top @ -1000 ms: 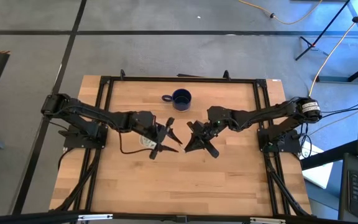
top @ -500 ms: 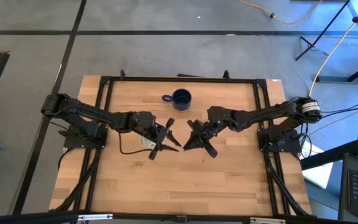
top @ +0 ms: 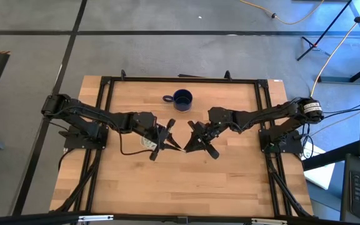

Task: Pick and place Stevia / Truvia into bins
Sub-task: Put the green stevia packet into the transparent container, then return to Home Position

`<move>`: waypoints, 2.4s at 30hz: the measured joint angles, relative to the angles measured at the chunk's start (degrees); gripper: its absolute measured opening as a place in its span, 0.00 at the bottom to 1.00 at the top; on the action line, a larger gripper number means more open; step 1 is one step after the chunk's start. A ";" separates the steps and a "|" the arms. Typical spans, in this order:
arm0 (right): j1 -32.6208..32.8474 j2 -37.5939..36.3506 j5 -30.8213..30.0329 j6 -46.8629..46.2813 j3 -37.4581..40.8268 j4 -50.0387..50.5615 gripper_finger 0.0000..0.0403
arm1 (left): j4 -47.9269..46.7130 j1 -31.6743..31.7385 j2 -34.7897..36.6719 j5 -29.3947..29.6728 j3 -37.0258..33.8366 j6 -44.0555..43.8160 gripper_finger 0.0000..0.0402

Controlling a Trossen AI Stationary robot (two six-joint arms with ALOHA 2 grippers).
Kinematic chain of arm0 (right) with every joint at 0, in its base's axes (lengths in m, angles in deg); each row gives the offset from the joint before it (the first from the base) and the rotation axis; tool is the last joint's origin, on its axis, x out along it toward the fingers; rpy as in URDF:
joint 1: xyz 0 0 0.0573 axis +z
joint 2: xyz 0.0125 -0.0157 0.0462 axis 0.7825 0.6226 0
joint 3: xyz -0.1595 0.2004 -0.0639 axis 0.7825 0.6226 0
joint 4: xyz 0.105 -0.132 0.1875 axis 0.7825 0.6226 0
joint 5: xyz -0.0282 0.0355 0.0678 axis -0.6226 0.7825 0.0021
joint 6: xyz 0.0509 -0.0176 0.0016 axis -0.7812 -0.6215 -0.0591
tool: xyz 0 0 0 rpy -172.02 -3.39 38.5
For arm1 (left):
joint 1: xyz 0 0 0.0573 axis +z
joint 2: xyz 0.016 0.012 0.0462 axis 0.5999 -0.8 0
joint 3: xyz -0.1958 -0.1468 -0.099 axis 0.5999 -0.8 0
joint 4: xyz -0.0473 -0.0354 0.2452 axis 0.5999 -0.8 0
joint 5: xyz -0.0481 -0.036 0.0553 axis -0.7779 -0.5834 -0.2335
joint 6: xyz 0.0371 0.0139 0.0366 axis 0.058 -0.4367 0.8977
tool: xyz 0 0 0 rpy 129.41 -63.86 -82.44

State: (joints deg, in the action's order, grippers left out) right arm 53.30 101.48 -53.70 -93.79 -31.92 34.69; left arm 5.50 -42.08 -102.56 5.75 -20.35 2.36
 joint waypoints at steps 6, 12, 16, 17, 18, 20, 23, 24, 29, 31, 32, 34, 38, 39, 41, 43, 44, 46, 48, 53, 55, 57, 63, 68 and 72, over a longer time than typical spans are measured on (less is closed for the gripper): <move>-0.94 -1.24 -0.09 -0.79 0.00 8.74 0.31 | -10.92 0.21 2.38 2.03 0.01 -2.26 0.05; -2.42 -1.77 -0.43 -1.87 0.00 17.54 0.38 | -37.59 3.36 7.15 6.72 0.01 -13.29 0.02; -2.66 -1.79 -1.89 -1.30 -0.02 18.49 0.39 | -54.07 6.33 7.56 8.15 -0.04 -19.83 0.04; -2.66 -1.79 -2.58 -1.26 -0.02 18.52 0.39 | -56.19 6.98 7.30 9.43 -0.04 -21.04 0.05; -2.66 -1.79 -2.90 -1.26 -0.02 18.54 0.39 | -57.26 7.69 6.80 10.18 -0.04 -21.91 0.05; -2.68 -1.79 -2.93 -1.14 -0.02 18.54 0.39 | -58.87 9.27 6.10 9.73 -0.10 -22.45 0.05; -2.66 -1.79 -2.96 -0.02 -0.02 19.19 0.39 | -57.50 11.11 4.51 6.70 -0.04 -20.01 0.04; -2.66 -1.79 -2.96 0.11 -0.02 19.21 0.39 | -57.55 11.52 3.87 5.95 -0.04 -19.36 0.04; -2.66 -1.79 -2.96 0.16 -0.02 19.30 0.39 | -58.10 12.68 0.12 3.85 -0.04 -17.99 0.05; -2.66 -1.79 -2.96 0.16 -0.02 19.42 0.39 | -58.05 12.83 -0.87 3.81 -0.02 -17.77 0.07; -2.66 -1.79 -2.96 0.17 -0.02 19.43 0.39 | -58.02 12.85 -1.21 3.98 -0.02 -17.20 0.09; -2.66 -1.79 -2.96 0.16 -0.02 19.80 0.39 | -58.11 12.87 -1.46 5.09 -0.02 -16.03 0.12; -2.66 -1.79 -2.98 0.17 -0.02 19.83 0.39 | -59.91 13.05 -1.26 8.54 1.38 -14.53 0.19; -2.66 -1.79 -2.98 0.16 -0.02 19.92 0.39 | -61.51 13.19 -0.93 10.52 2.27 -14.51 0.20; -2.66 -1.79 -2.98 0.16 -0.02 20.08 0.39 | -64.26 13.38 -0.52 15.37 4.35 -14.23 0.22; -2.66 -1.79 -2.96 0.16 -0.02 20.23 0.39 | -65.48 13.37 0.61 19.24 5.74 -13.90 0.23; -2.66 -1.79 -2.98 0.16 -0.02 20.33 0.39 | -64.78 13.35 1.07 20.04 6.26 -13.79 0.24; -2.66 -1.79 -2.97 0.19 -0.02 20.77 0.39 | -62.50 13.17 1.56 20.02 6.37 -11.75 0.24; -2.66 -1.79 -3.00 0.47 -0.02 21.22 0.39 | -61.44 12.68 1.64 19.80 6.32 -8.93 0.23; -2.63 -1.77 -4.00 1.60 -0.02 21.89 0.39 | -58.63 12.28 0.39 20.23 4.63 -7.90 0.21; -2.63 -1.77 -4.26 1.69 -0.02 22.28 0.39 | -58.85 12.33 -0.05 20.32 3.76 -7.90 0.21; -2.63 -1.77 -5.01 1.69 -0.02 22.71 0.39 | -58.75 12.33 -0.69 20.36 3.10 -7.91 0.20; -2.63 -1.77 -5.47 1.81 -0.02 22.72 0.39 | -57.94 12.33 -3.33 21.60 2.50 -7.95 0.20; -2.63 -1.77 -5.47 1.78 -0.02 22.85 0.39 | -56.64 12.33 -8.36 22.01 2.48 -7.62 0.20; -2.63 -1.77 -5.47 1.73 -0.02 23.21 0.39 | -56.64 12.33 -11.61 22.03 2.48 -7.23 0.20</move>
State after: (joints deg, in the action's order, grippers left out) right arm 50.67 99.71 -59.17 -92.05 -31.95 57.89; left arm -51.14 -29.75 -114.17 27.78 -17.87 -4.87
